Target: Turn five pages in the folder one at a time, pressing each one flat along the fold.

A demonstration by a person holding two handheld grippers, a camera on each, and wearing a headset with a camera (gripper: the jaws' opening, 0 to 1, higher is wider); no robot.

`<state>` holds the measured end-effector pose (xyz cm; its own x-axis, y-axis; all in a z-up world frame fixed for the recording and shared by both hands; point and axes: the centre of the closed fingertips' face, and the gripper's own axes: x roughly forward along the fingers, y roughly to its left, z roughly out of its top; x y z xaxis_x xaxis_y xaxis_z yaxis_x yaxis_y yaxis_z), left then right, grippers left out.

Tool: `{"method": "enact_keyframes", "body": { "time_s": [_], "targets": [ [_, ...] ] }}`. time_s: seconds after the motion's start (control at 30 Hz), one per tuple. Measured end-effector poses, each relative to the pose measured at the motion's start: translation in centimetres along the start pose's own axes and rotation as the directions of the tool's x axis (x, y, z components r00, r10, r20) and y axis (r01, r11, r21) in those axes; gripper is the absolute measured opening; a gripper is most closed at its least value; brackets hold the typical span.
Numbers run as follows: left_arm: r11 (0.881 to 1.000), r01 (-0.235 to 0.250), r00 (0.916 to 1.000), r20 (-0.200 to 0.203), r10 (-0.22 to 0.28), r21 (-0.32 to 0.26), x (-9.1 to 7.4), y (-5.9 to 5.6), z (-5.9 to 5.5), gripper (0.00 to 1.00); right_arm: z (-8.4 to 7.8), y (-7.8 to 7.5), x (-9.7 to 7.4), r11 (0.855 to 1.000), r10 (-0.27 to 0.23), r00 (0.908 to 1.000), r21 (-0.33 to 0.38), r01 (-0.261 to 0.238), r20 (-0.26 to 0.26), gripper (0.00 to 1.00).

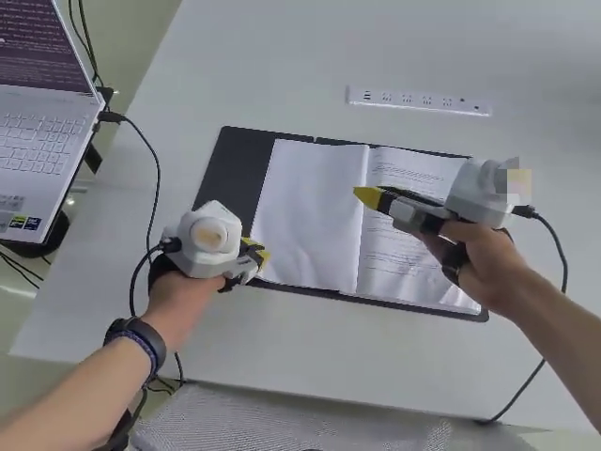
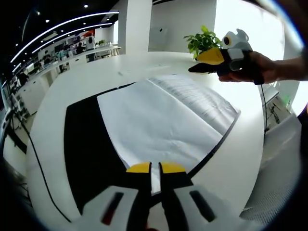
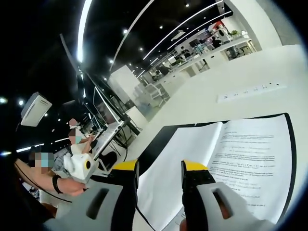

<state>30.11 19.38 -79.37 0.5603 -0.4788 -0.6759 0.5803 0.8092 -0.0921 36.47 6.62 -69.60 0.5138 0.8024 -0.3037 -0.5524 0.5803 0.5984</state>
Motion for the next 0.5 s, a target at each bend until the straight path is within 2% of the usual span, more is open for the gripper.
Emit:
{"method": "enact_keyframes", "body": {
  "time_s": [0.07, 0.17, 0.23, 0.3, 0.5],
  "targets": [
    [0.998, -0.023, 0.9986, -0.047, 0.025, 0.059, 0.3, 0.5, -0.9, 0.0, -0.2, -0.3, 0.0, 1.0, -0.004, 1.0, 0.0, 0.004, -0.007, 0.33],
    [0.995, -0.025, 0.9943, -0.101, 0.035, 0.097, 0.9, 0.6, -2.2, 0.0, -0.5, -0.7, 0.1, 1.0, -0.006, 0.9999, 0.001, 0.006, -0.016, 0.33],
    [0.995, -0.031, 0.995, -0.091, 0.04, 0.094, 1.1, 0.7, -2.3, 0.0, -0.6, -0.9, 0.1, 1.0, -0.006, 0.9997, 0.007, 0.006, -0.022, 0.33],
    [0.997, -0.04, 0.996, -0.077, 0.045, 0.068, 0.9, 0.8, -2.1, 0.0, -0.7, -0.8, 0.1, 1.0, -0.005, 0.9997, 0.009, 0.005, -0.026, 0.33],
    [0.997, -0.056, 0.9963, -0.061, 0.06, 0.06, 1.0, 0.8, -2.1, 0.0, -1.0, -1.4, 0.5, 1.0, 0.001, 0.9986, 0.002, 0.0, -0.054, 0.32]
  ]
}}
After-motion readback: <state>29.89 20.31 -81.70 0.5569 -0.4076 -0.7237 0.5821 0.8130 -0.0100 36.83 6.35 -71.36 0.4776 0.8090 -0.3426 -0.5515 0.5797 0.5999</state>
